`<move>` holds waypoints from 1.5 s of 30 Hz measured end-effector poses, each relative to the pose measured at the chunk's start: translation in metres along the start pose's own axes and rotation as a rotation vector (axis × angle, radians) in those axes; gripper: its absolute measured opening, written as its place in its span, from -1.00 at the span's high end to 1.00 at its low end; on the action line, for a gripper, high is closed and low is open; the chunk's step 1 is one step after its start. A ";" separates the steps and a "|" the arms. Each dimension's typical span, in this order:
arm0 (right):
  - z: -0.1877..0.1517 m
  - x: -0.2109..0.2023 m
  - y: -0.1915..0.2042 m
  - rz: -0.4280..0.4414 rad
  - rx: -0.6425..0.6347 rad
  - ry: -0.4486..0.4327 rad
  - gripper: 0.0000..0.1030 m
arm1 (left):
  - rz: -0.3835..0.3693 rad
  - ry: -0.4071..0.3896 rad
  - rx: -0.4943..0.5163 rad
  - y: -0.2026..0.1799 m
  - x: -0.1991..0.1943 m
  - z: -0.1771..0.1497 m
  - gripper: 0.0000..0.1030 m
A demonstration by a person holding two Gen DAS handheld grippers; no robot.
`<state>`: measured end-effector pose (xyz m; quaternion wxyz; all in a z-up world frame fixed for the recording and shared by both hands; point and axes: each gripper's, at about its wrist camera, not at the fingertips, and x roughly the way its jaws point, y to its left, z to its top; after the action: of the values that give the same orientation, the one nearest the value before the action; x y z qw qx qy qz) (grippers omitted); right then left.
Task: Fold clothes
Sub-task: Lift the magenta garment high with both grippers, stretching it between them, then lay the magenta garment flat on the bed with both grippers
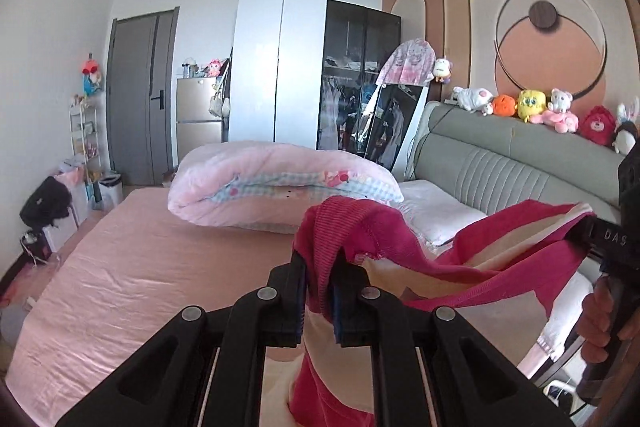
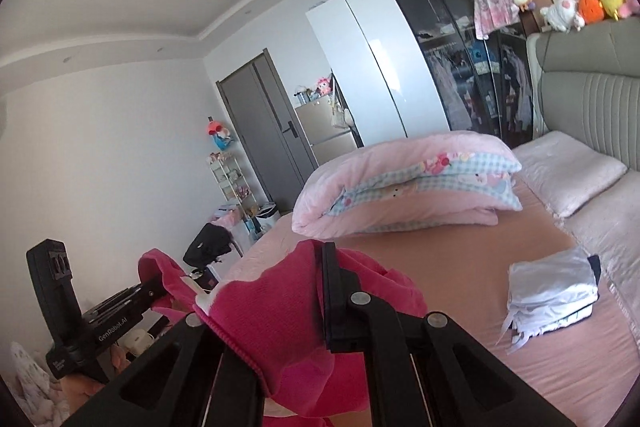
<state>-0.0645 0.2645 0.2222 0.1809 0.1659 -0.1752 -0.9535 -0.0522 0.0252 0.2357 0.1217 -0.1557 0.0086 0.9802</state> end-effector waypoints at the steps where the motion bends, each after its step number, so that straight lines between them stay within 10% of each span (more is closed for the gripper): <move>1: 0.001 -0.007 0.006 0.015 -0.009 -0.015 0.97 | 0.012 -0.013 0.027 -0.005 -0.001 0.004 0.84; 8: 0.028 -0.025 0.037 0.074 -0.088 -0.115 0.97 | 0.076 -0.063 0.046 -0.001 -0.002 0.029 0.85; 16: -0.045 0.080 -0.017 -0.091 0.033 0.176 0.97 | 0.104 0.335 -0.139 0.037 0.132 -0.080 0.86; 19: -0.028 0.141 -0.028 -0.156 0.084 0.221 0.97 | 0.136 0.376 -0.170 0.054 0.200 -0.055 0.89; 24: 0.088 0.109 0.027 -0.067 0.010 -0.019 0.97 | 0.090 0.008 -0.105 0.053 0.120 0.118 0.89; 29: 0.137 0.025 0.070 0.083 -0.036 -0.235 0.97 | 0.141 -0.280 0.113 0.009 -0.004 0.172 0.86; 34: 0.063 0.007 0.055 0.054 -0.016 -0.173 0.97 | 0.079 -0.099 0.157 0.000 -0.009 0.068 0.85; 41: -0.203 0.098 -0.060 -0.211 0.165 0.478 0.90 | -0.029 0.589 -0.101 0.036 0.118 -0.206 0.86; 45: -0.292 0.117 -0.098 -0.292 0.203 0.748 0.90 | -0.041 0.774 -0.098 0.021 0.135 -0.292 0.85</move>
<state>-0.0844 0.2226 -0.1036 0.0778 0.5411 -0.1649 -0.8210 -0.0932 0.0210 -0.0842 0.1216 -0.5197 0.0039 0.8456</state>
